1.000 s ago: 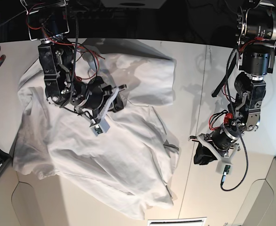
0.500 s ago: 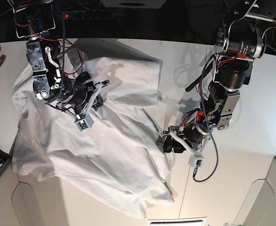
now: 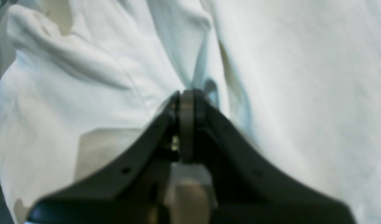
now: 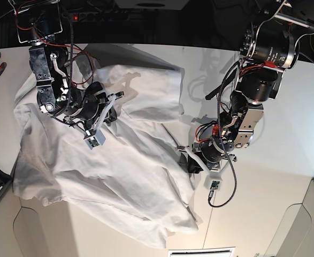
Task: Layout the t-shirt on the table in an organized manner, then fold the t-shirt properly
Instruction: 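Drag the grasped shirt edge with the right gripper to spread it, then lower the left gripper onto the shirt and grasp its fabric, then lift and pull the grasped fabric with the left gripper, then stretch the shirt between both grippers, left gripper pulling away from right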
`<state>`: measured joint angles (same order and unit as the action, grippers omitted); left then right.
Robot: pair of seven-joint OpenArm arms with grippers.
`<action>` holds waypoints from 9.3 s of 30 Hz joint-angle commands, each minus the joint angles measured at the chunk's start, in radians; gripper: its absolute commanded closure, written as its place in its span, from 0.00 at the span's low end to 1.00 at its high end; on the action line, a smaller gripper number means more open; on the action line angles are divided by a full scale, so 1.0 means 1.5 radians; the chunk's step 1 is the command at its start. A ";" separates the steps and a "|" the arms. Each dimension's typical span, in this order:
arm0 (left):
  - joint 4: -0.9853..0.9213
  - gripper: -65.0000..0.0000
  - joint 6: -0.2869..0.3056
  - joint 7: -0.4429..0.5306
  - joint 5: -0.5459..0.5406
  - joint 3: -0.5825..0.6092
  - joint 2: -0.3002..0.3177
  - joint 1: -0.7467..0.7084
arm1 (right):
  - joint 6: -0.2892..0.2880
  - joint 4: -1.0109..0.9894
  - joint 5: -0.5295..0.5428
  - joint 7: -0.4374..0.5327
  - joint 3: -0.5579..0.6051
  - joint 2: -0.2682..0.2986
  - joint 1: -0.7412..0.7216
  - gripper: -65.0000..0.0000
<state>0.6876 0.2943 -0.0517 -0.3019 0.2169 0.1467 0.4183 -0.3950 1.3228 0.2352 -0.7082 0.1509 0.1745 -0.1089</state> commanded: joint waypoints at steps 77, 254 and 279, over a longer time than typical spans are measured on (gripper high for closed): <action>0.119 0.64 0.039 -0.272 -0.246 -0.237 0.060 0.004 | 0.081 0.001 -0.094 0.003 -0.002 0.016 -0.008 0.90; 0.397 1.00 0.106 -0.303 -0.091 -0.218 0.214 -0.006 | 0.082 0.001 -0.112 -0.002 -0.002 0.016 -0.006 0.90; 0.397 1.00 0.108 -0.298 -0.110 -0.218 0.211 -0.082 | 0.077 -0.054 -0.126 0.114 -0.002 -0.048 -0.012 1.00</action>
<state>1.2633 0.4568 -0.5243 -0.4538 -0.1024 0.4458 0.2741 -0.2909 1.2407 0.0719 -0.4927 0.1505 0.0998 -0.1116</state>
